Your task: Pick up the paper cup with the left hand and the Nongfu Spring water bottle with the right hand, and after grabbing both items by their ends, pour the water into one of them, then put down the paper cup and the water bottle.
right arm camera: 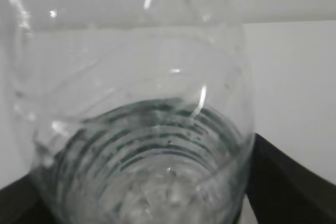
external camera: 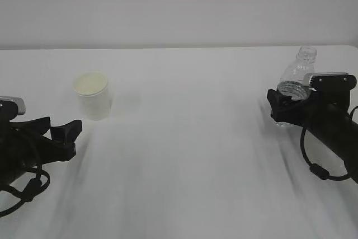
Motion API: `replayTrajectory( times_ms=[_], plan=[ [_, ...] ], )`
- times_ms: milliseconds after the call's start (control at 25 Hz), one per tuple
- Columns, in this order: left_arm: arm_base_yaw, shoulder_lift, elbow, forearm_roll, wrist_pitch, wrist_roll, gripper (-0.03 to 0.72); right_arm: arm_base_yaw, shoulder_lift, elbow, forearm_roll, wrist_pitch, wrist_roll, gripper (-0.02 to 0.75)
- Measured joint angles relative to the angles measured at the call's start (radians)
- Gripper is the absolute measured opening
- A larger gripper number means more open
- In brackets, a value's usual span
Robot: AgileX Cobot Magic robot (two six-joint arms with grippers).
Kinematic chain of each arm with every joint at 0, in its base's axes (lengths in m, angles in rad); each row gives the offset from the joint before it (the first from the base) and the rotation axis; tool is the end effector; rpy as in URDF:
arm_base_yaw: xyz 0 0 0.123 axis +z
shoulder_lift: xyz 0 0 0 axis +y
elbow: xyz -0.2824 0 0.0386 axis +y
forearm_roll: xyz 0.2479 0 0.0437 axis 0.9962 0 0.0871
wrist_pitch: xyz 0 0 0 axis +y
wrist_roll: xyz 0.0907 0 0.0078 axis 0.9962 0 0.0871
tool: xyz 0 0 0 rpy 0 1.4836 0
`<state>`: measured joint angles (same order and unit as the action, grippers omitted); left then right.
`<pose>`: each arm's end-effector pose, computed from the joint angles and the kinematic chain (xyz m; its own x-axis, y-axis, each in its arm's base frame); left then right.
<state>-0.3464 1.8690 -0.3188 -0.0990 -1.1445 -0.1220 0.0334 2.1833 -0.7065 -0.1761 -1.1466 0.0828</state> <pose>0.2423 -0.0788 0.1060 -0.3341 -0.0513 -0.9411 0.2063 0.9703 -0.1261 0.3471 0.0261 0.0669 -0.2480 0.0013 -0.9688 -0.1852 0.9815 0.0487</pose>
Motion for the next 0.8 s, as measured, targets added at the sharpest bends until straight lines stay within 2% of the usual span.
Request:
replayTrajectory(
  times_ms=[320,640,800],
  plan=[
    [0.0,0.0,-0.001,0.0,0.0,0.0,0.513,0.0,0.012,-0.009,0.0,0.0,0.002,0.625],
    [0.0,0.0,-0.002,0.0,0.0,0.0,0.512,0.0,0.012,-0.011,-0.023,0.0,0.002,0.442],
    [0.0,0.0,-0.002,0.0,0.0,0.0,0.512,0.0,0.012,-0.011,-0.064,0.0,0.002,0.417]
  ],
)
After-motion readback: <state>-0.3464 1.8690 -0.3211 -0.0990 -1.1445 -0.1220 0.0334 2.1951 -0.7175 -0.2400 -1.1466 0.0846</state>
